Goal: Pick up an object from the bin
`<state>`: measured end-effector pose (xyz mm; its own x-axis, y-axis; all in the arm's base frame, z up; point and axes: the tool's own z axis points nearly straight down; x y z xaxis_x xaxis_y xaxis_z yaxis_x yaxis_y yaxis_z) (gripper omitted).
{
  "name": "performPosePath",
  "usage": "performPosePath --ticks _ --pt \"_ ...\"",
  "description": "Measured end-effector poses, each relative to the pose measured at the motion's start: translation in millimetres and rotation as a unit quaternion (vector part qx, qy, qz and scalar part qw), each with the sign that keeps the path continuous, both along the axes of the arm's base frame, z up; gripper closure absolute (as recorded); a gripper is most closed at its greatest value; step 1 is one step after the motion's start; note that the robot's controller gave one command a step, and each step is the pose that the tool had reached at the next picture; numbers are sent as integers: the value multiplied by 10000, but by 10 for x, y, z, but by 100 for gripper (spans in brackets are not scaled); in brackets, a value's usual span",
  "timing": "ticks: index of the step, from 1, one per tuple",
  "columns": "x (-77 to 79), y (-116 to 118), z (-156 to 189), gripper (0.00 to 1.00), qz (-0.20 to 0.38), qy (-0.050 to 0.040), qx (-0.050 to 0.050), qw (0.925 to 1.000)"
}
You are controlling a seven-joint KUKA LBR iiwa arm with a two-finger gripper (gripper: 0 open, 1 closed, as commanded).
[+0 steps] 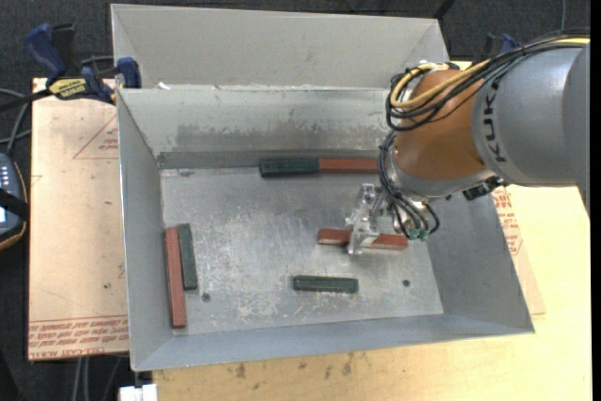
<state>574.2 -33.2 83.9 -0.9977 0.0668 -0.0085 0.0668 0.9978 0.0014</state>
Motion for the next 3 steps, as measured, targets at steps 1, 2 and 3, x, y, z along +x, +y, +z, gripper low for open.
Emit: performPosePath --ticks 1,2,3 --pt "-39 3 183 100 1 74 5 10000" --pt "-28 3 401 100 2 65 4 10000" --pt "-20 3 622 100 2 50 3 10000"
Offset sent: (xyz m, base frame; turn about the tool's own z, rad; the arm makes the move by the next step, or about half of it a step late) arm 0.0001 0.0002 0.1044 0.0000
